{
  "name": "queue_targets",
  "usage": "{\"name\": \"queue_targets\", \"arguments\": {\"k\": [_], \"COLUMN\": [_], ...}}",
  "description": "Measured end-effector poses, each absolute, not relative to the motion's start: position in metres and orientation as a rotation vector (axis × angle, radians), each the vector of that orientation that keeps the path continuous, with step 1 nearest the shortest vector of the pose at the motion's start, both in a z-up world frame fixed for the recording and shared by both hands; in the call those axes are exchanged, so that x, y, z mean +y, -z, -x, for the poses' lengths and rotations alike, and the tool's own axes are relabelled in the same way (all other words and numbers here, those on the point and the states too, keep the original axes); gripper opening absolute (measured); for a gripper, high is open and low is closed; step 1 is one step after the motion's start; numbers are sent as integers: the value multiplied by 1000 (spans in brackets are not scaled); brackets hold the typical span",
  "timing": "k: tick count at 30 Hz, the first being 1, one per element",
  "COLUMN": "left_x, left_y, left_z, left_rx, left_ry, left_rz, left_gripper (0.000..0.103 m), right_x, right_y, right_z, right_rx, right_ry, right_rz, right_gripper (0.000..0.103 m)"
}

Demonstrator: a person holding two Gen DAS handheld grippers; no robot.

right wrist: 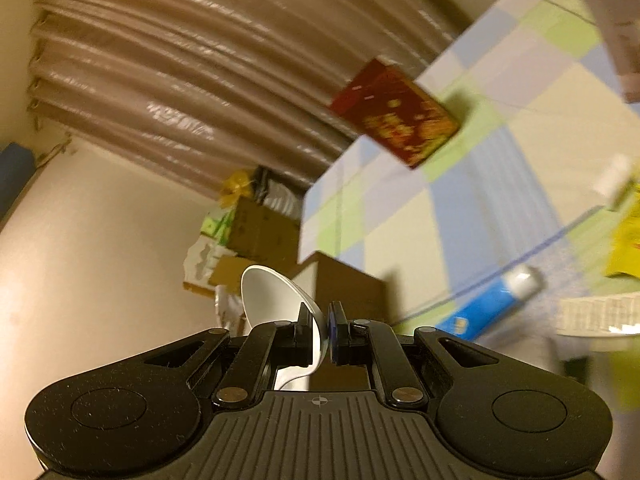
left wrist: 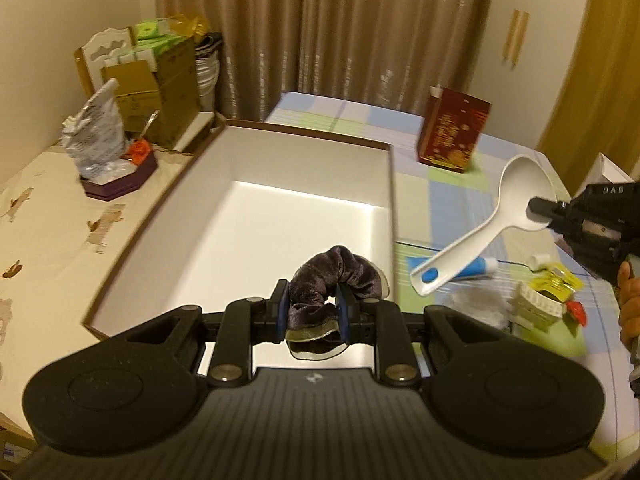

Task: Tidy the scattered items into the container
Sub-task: 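Carry the ladle and scrunchie into the box and release both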

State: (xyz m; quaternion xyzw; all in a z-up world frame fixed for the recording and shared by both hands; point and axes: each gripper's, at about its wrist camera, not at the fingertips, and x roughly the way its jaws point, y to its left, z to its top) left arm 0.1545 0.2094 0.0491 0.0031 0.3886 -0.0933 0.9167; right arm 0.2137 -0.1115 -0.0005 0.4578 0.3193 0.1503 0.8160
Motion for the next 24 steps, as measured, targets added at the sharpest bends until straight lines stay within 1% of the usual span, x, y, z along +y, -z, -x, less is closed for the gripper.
{"name": "queue_targets", "arguments": {"k": [8, 17, 24], "left_x": [247, 264, 265], "left_y": [-43, -22, 3], "left_z": [-172, -204, -229], "left_rx": [807, 857, 923], "left_ry": [139, 121, 129], "left_rz": [0, -8, -16], "left_gripper": [19, 19, 19], "right_x": [-61, -20, 22], "right_y": [-2, 11, 24], "right_z": [-248, -279, -297], "right_rx": [714, 795, 846], "right_ry": [-392, -458, -511], "right_rz": [-879, -708, -477], "right_gripper": [10, 10, 10]}}
